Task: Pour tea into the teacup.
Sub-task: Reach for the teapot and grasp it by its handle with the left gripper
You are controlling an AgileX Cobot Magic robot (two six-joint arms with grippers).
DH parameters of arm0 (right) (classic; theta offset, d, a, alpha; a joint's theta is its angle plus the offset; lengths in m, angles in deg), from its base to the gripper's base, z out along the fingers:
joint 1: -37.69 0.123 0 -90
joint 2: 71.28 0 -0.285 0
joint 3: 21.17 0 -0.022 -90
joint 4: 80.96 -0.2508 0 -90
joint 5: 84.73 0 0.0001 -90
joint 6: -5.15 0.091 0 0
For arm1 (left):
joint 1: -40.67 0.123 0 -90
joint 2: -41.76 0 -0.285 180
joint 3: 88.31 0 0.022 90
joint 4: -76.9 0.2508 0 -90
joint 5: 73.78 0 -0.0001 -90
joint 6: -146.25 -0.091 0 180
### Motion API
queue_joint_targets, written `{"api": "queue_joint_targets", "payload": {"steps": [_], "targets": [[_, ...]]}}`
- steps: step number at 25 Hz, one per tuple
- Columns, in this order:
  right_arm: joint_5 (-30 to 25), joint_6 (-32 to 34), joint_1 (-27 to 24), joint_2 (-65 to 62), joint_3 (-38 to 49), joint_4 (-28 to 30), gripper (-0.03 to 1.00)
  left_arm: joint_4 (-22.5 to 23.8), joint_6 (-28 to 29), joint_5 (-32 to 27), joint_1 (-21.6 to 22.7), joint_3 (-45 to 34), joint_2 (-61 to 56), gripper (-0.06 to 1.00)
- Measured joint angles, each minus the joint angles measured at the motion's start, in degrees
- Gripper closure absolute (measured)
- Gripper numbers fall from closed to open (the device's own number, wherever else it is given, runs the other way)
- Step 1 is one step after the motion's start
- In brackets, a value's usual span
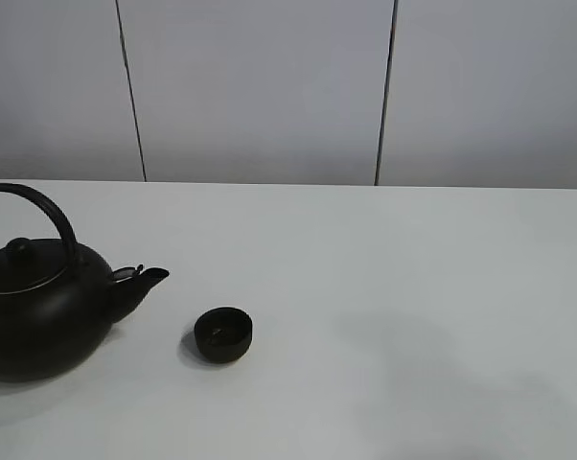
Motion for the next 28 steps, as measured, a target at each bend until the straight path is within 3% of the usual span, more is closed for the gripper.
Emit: {"api": "queue_joint_targets", "payload": {"steps": [5,14,20,24,26,28], "targets": [[0.00,0.00,0.00,0.00,0.00,0.00,0.48,4.77,1.64,8.45,-0.39,-8.58,-11.82,0.31],[0.00,0.00,0.00,0.00,0.00,0.00,0.48,11.32,1.84,27.44,-0.39,-39.62,-33.42,0.31],[0.00,0.00,0.00,0.00,0.00,0.00,0.48,12.84,3.47,34.20,-0.44,-56.13,-40.54,0.34],[-0.06,0.00,0.00,0.00,0.00,0.00,0.48,15.91,10.68,43.20,-1.56,-65.86,-41.53,0.38],[-0.06,0.00,0.00,0.00,0.00,0.00,0.48,20.72,16.50,49.03,-2.83,-69.69,-41.46,0.40],[-0.06,0.00,0.00,0.00,0.00,0.00,0.48,28.31,23.85,55.82,-3.38,-73.21,-40.90,0.42]]}}
